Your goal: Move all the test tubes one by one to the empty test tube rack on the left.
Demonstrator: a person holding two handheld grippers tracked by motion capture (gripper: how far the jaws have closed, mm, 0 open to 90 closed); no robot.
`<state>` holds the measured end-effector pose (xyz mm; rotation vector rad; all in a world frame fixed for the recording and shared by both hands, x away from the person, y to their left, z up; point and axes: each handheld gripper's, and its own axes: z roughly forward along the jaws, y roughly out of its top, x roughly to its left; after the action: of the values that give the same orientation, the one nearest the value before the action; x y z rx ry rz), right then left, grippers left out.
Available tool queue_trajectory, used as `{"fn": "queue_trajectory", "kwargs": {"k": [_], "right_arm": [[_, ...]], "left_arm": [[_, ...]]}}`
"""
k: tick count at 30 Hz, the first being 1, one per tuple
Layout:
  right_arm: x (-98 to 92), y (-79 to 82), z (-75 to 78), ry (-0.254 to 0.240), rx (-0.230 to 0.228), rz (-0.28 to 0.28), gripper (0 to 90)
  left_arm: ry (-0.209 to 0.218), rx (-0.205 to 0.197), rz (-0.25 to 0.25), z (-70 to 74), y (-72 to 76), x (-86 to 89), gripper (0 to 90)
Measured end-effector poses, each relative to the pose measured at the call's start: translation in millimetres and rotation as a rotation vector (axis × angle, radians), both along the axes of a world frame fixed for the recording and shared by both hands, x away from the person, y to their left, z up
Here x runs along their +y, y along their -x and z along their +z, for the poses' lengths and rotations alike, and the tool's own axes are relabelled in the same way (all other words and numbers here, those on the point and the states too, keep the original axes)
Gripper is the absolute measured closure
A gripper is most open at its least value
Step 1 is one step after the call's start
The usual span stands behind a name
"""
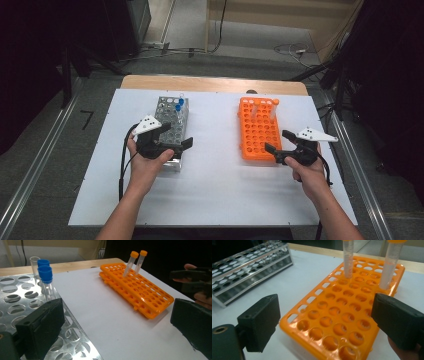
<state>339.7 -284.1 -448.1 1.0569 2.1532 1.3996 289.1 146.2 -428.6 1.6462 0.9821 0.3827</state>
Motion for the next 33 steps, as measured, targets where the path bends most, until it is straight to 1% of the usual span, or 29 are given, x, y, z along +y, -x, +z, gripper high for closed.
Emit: {"fn": "queue_trajectory", "kwargs": {"k": [2,4,5,7,10,14,15,17,18,19,21,23,25,28,31,33], "right_arm": [[0.9,-7.8,1.2,0.001,0.002,-0.012,6.9],[1.4,-16.2,2.2,0.003,0.003,-0.025,7.0],[1.5,-20.4,2.6,0.004,0.003,-0.033,8.1],[1.4,-29.3,2.8,0.005,-0.003,-0.058,9.8],[0.1,-43.4,1.3,0.001,0.004,-0.092,12.3],[-0.9,-60.1,-2.3,-0.013,0.019,-0.120,18.5],[-0.8,-63.6,-3.1,-0.013,0.015,-0.125,20.5],[-0.5,-71.0,-4.6,-0.011,0.022,-0.135,24.6],[0.0,-74.6,-5.6,-0.006,0.021,-0.140,27.4],[0.5,-77.8,-6.5,0.007,0.018,-0.161,31.4],[0.5,-85.4,-9.3,0.010,0.018,-0.191,40.9],[0.9,-92.9,-13.1,0.026,0.028,-0.211,46.0],[2.0,-99.2,-17.3,0.045,0.035,-0.224,49.1],[3.6,-105.8,-22.5,0.053,0.042,-0.229,51.6],[8.2,-108.3,-26.5,0.103,0.007,-0.228,53.0],[10.2,-109.3,-28.8,0.110,-0.006,-0.232,55.0]], "left_arm": [[0.019,-0.003,-0.009,-0.4,4.6,-0.5,0.0],[0.016,-0.009,-0.015,-0.8,8.2,-1.7,0.0],[0.007,-0.008,-0.016,-0.9,9.7,-2.3,0.0],[0.013,-0.007,-0.020,-2.1,12.1,-3.5,0.0],[0.010,-0.001,-0.028,-4.6,15.2,-5.0,0.0],[0.018,0.006,-0.031,-8.5,16.8,-5.9,0.0],[0.016,0.008,-0.031,-9.3,16.8,-6.0,0.0],[0.018,0.011,-0.031,-10.6,16.4,-5.7,0.0],[0.016,0.011,-0.031,-10.9,16.3,-5.6,0.0],[0.017,0.012,-0.030,-11.0,16.2,-5.4,0.0],[0.020,0.013,-0.029,-10.9,16.3,-5.3,0.0],[0.019,0.013,-0.030,-10.9,16.3,-5.5,0.0],[0.022,0.014,-0.031,-11.2,16.3,-6.2,0.0],[0.023,0.017,-0.031,-11.7,16.2,-6.4,0.0],[0.025,0.018,-0.032,-12.0,16.0,-6.1,0.0],[0.027,0.019,-0.031,-12.3,15.7,-6.0,0.0]]}}
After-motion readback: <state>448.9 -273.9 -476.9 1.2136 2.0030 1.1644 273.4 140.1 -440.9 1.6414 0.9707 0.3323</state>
